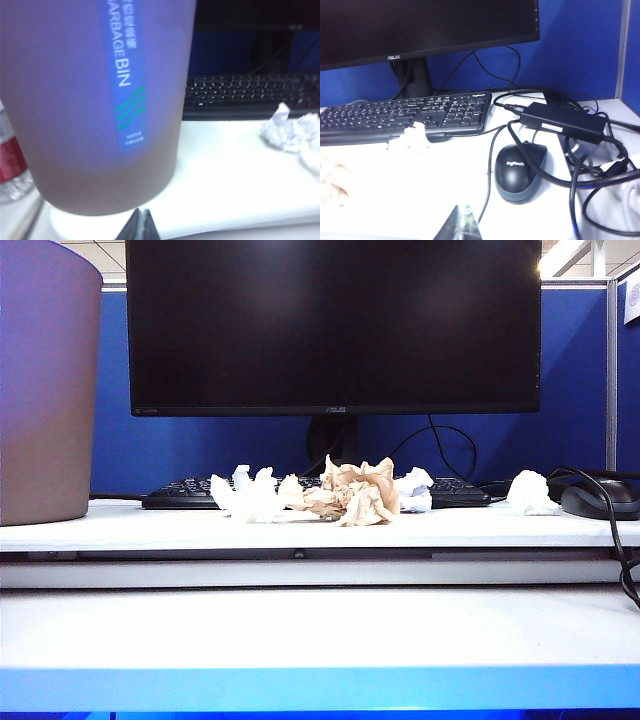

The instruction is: Pick up all paper balls from the table and place them in the pink trash can.

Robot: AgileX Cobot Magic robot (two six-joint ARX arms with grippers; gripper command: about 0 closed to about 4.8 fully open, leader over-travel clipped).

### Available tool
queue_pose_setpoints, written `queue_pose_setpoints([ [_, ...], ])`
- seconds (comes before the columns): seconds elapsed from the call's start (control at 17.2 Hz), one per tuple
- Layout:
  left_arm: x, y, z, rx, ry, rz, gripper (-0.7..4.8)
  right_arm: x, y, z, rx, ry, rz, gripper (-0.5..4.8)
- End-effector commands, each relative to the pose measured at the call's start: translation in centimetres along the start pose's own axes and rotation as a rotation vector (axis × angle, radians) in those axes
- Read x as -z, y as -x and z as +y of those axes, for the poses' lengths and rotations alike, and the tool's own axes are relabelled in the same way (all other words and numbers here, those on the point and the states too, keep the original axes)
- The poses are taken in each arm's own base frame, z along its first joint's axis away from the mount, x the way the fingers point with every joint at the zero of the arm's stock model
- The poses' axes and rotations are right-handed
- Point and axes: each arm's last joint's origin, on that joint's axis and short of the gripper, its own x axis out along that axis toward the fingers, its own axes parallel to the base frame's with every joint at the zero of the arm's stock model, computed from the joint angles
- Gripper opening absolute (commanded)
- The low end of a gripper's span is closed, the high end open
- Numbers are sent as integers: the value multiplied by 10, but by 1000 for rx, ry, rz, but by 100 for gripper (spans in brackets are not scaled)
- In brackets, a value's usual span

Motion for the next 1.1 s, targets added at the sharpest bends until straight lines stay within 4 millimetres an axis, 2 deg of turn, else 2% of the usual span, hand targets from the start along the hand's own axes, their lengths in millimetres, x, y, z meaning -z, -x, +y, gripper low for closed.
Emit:
queue_pose_setpoints([
  [0.06, -2, 0, 0, 3, 241, -15, -6, 0, 0, 1, -31, -181, -2, -5],
  [0.23, -2, 0, -1, 28, 372, -12, -6, -1, 0, 2, -66, -197, -6, -5],
  [0.35, -6, 1, -4, 153, 512, -27, -6, -10, 1, 6, -175, -220, -69, -5],
  [0.41, -19, 3, -7, 303, 752, -93, -6, -24, 4, 9, -234, -228, -199, 3],
  [0.52, -40, 10, -7, 457, 1087, -234, -6, -46, 10, 13, -239, -240, -367, 5],
  [0.64, -64, 25, -5, 631, 1181, -475, -6, -72, 20, 17, -237, -228, -493, 19],
  [0.7, -91, 42, -2, 712, 1227, -687, -6, -103, 32, 22, -180, -238, -618, 19],
  [0.75, -109, 50, -2, 727, 1225, -726, -6, -118, 37, 24, -151, -247, -669, 19],
  [0.81, -146, 65, -2, 722, 1130, -736, -6, -153, 45, 30, -133, -235, -744, 19],
  [0.87, -175, 75, -4, 726, 962, -733, -6, -177, 47, 35, -138, -176, -769, 19],
  [0.93, -217, 81, -8, 745, 680, -713, -6, -212, 41, 42, -180, -70, -757, 19],
  [0.99, -245, 77, -10, 750, 538, -663, -6, -237, 30, 48, -244, -21, -694, 18],
  [1.1, -283, 53, -13, 717, 397, -535, -6, -273, 1, 54, -294, 39, -511, 18],
])
